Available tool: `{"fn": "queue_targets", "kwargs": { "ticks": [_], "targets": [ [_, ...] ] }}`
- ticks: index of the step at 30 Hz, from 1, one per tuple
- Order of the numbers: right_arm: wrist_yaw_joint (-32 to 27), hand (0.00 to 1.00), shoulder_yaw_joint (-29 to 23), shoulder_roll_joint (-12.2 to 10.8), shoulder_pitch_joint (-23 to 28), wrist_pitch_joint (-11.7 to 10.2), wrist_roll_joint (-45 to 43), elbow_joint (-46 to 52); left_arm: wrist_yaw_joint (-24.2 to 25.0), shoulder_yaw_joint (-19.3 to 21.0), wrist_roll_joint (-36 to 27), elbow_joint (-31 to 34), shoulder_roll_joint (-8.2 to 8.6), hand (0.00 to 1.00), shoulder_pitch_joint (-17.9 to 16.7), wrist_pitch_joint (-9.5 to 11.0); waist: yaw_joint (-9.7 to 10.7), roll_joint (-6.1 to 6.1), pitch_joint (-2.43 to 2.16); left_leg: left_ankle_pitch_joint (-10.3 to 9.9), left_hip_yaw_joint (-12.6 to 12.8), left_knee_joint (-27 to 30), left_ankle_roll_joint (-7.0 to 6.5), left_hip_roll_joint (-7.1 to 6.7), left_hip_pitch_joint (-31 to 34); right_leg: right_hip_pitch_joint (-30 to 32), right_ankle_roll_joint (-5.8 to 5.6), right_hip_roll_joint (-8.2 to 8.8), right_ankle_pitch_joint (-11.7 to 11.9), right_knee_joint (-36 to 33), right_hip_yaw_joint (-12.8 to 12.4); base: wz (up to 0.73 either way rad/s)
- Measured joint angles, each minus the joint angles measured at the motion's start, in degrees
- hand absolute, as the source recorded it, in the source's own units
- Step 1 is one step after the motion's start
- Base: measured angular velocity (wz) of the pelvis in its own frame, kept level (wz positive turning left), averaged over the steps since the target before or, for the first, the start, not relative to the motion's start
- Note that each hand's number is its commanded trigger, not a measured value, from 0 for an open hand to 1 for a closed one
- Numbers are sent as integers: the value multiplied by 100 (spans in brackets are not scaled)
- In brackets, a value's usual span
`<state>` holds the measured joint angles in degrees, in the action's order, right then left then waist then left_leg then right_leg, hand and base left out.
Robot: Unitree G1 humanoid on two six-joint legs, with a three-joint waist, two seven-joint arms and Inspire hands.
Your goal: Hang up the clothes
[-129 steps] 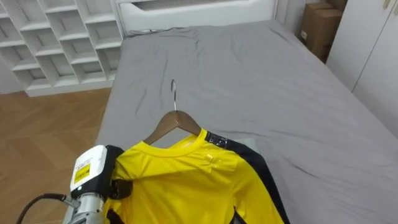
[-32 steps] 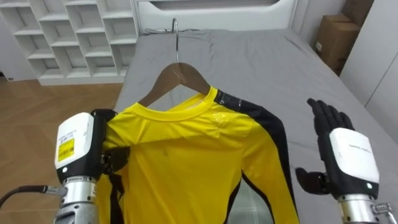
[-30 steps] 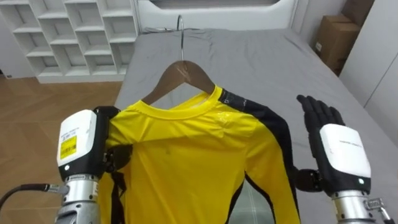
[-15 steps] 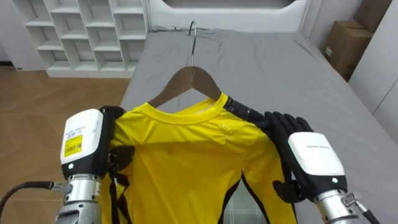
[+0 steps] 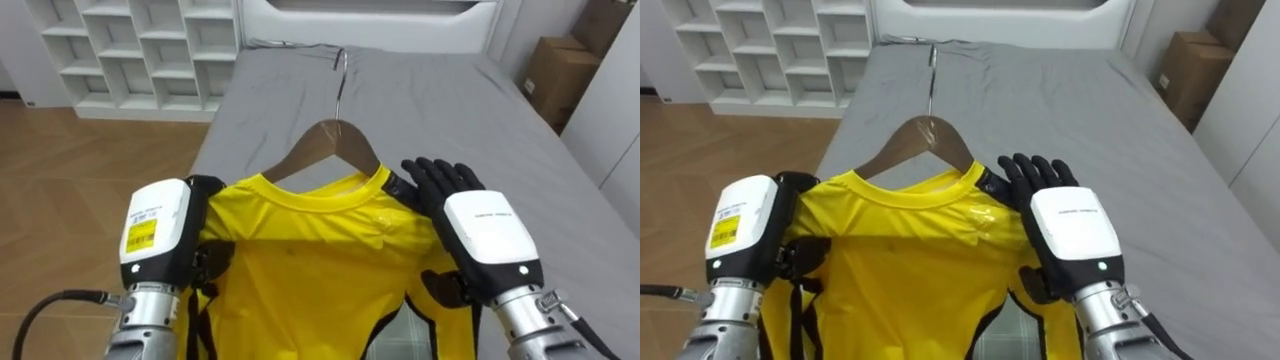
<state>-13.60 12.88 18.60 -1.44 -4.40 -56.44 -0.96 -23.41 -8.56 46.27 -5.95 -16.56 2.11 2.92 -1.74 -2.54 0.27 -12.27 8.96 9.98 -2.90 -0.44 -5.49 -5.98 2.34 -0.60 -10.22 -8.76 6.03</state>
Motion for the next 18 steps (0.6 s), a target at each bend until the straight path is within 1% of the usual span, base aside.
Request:
{"fn": "queue_targets", "kwargs": {
  "ticks": [4,7,10,18],
  "targets": [
    [-1,0,0,6,-41,-14,38,0,0,-69,196,0,4,100,-1,16,-35,-2,0,0,0,0,0,1,0,0,0,-4,0,-2,-13,0],
    [-2,0,-1,5,-50,-75,51,-9,0,-71,401,7,7,100,-1,18,-39,-3,1,0,1,-1,0,1,3,1,0,-4,0,-1,-12,0],
    [-2,0,-3,7,-55,-78,82,-28,0,-71,602,123,4,100,-1,16,-33,-6,3,0,-1,-1,0,0,16,5,0,-2,0,3,2,0],
    [-17,0,-2,-9,-55,-63,237,-38,-20,-87,863,337,11,100,-1,14,-34,5,9,0,-29,-2,0,-4,28,5,0,2,0,12,46,0]
  ]
}}
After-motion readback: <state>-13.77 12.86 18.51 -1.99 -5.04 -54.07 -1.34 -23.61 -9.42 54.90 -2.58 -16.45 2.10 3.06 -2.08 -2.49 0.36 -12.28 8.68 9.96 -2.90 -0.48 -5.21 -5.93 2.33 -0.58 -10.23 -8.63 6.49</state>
